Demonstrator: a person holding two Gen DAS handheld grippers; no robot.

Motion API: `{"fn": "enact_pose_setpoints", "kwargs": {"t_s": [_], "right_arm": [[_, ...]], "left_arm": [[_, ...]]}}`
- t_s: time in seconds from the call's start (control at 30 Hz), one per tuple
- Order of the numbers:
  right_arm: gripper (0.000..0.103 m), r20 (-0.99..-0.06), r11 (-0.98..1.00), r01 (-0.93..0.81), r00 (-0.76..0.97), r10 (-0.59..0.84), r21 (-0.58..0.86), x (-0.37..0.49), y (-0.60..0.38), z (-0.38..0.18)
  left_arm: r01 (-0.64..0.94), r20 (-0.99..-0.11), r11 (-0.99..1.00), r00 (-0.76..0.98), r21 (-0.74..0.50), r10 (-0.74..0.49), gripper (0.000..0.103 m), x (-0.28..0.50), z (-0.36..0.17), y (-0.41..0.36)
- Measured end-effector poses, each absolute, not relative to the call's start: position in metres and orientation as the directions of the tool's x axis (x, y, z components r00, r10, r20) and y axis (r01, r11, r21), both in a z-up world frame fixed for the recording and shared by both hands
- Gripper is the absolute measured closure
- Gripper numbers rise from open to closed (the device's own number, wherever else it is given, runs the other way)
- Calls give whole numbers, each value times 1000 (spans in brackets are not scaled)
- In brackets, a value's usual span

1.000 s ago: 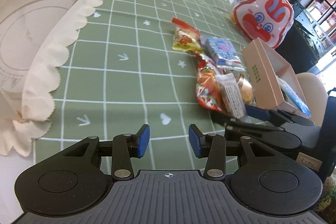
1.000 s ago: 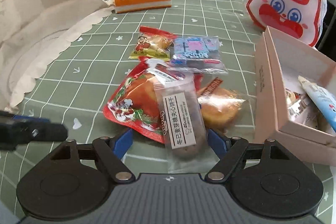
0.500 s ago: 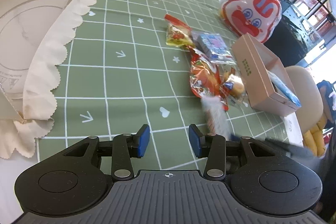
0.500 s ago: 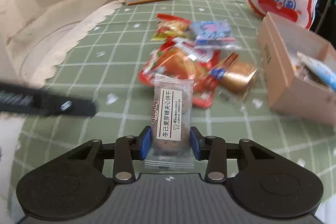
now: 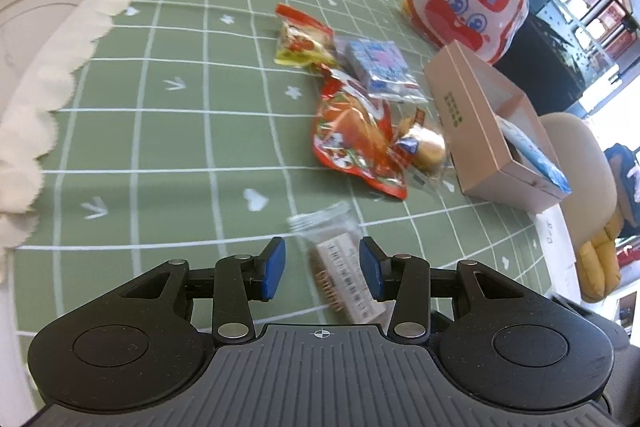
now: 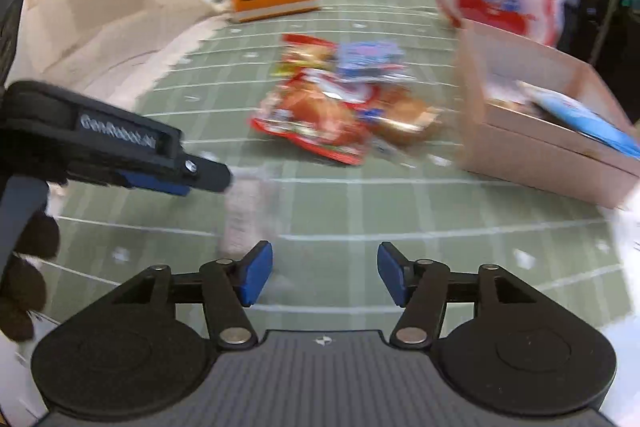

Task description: Organize snacks

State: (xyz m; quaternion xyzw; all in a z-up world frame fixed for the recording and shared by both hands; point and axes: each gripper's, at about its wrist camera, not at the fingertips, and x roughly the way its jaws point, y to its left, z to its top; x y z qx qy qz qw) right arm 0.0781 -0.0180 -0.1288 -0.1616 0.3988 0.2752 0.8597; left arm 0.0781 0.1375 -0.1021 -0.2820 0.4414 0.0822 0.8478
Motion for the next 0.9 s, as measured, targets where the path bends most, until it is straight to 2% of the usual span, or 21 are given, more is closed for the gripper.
{"fn": "enact_pose_setpoints", "kwargs": {"t_s": [0.13,0.3,0.33,0.47,0.63,0.9], "right_arm": [[44,-779,830,-549,563,275,-104,84,-48,-132],[43,-797,866,-491,558,231,-93,96,-79,-139],[38,-796,871,-485,558,237,-80,97,-84,-140],[32,-788,877,-477,561,255,-56,108,-95,-143],[22,-753,873,-486,593,286,-52,115,-101,-149],[15,-709,853,-519,621,333,-54,110,-106,-155]], "left_arm": [[-378,-809,843,578,-383,-109,57,97,-106,120],[-351,-814,870,573,-347,-93,57,110,-106,104],[-344,-811,875,578,-340,-88,57,108,-105,102],[-268,-794,927,606,-261,-48,57,94,-94,87],[-189,-845,977,535,-97,19,57,93,-103,57],[-201,-865,979,496,-26,78,52,103,-107,43]]}}
